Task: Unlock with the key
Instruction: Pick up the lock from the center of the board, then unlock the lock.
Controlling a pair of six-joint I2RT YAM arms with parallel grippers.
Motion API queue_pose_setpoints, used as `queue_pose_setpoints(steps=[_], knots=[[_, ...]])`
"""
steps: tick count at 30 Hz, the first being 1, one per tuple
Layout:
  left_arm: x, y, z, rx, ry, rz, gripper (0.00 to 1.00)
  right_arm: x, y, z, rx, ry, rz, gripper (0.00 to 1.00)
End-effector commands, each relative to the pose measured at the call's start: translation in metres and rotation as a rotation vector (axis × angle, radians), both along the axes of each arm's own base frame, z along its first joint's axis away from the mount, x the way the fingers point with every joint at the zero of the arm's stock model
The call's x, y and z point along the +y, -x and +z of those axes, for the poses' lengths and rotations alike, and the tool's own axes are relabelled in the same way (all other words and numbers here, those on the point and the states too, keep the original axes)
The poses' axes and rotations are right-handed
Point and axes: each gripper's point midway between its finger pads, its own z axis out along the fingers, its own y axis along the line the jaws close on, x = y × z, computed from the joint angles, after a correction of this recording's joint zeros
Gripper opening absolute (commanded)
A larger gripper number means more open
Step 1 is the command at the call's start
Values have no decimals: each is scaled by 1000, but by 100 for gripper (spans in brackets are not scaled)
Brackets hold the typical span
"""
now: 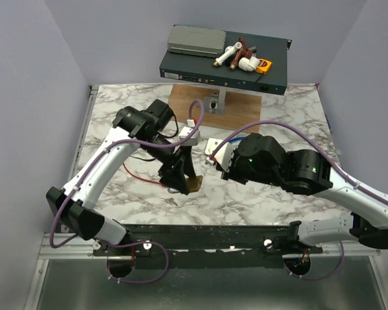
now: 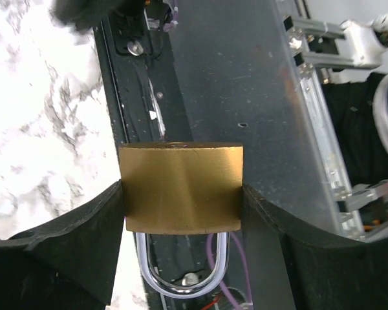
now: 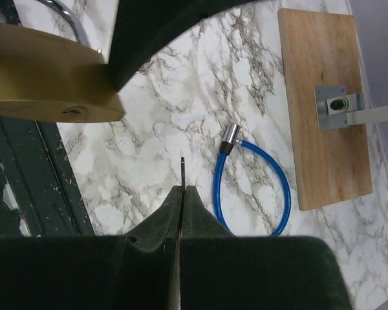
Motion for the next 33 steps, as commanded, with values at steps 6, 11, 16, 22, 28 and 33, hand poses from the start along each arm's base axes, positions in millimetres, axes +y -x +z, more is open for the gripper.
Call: queue_pose_setpoints(steps=[6, 11, 16, 22, 28, 33], knots=[[-9, -10, -5, 411, -83, 89, 0, -5, 32, -26, -9, 166, 204, 1], [-10, -5, -13, 509, -106, 93, 0, -4, 48, -42, 8, 229, 266, 1], [-8, 17, -21, 541, -127, 51, 0, 2, 57, -52, 15, 266, 300, 1], [-7, 33, -24, 528, -155, 7, 0, 11, 66, -63, 30, 295, 325, 1], [-5, 42, -22, 479, -142, -23, 0, 17, 75, -71, 72, 299, 338, 1], [-4, 47, -24, 458, -150, -37, 0, 22, 81, -75, 69, 317, 358, 0]])
